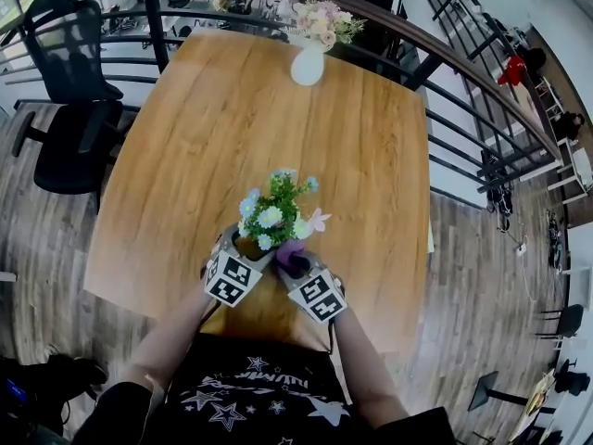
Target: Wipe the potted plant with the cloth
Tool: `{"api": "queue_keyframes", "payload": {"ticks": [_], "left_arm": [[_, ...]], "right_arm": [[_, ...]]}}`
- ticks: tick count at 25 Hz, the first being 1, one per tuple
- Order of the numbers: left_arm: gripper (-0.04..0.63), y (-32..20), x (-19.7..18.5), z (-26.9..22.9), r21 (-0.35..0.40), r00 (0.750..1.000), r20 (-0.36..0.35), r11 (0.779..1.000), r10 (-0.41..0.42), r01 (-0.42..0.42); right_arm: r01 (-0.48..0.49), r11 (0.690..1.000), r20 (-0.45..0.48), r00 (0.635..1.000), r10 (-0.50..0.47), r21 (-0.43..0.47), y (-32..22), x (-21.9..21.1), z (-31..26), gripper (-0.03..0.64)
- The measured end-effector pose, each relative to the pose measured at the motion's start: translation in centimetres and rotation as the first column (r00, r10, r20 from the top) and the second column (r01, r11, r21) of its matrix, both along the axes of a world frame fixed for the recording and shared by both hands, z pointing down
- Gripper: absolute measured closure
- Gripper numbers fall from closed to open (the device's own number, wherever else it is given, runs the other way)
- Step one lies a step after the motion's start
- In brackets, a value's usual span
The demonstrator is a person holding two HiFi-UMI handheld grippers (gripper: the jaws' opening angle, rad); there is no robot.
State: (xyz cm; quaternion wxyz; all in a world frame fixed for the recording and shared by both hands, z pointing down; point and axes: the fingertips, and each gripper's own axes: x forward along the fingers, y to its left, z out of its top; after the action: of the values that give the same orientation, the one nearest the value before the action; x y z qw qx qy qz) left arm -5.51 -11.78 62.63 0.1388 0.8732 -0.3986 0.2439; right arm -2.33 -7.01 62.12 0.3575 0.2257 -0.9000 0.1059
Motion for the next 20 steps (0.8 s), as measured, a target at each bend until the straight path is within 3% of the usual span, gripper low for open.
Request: {"api": "queue_keyframes", "payload": {"ticks": [11,20], "left_arm": [[0.247,2.4,0.5,-0.2,-0.013,0.995,0.001,0.995,0.102,-0.102],[0.247,4.3,2.1,0.1,0.004,0.961,0.019,0.961,0.277,-0.277]], "right_arm": [[-0.149,0.989,-0.017,0.989,0.149,0.025,-0.2,1.5,-0.2,0.531],[-0.301,0.953,-0.025,0.953,0.302,0.041,-3.2,4.5,-0.1,0.529]]}}
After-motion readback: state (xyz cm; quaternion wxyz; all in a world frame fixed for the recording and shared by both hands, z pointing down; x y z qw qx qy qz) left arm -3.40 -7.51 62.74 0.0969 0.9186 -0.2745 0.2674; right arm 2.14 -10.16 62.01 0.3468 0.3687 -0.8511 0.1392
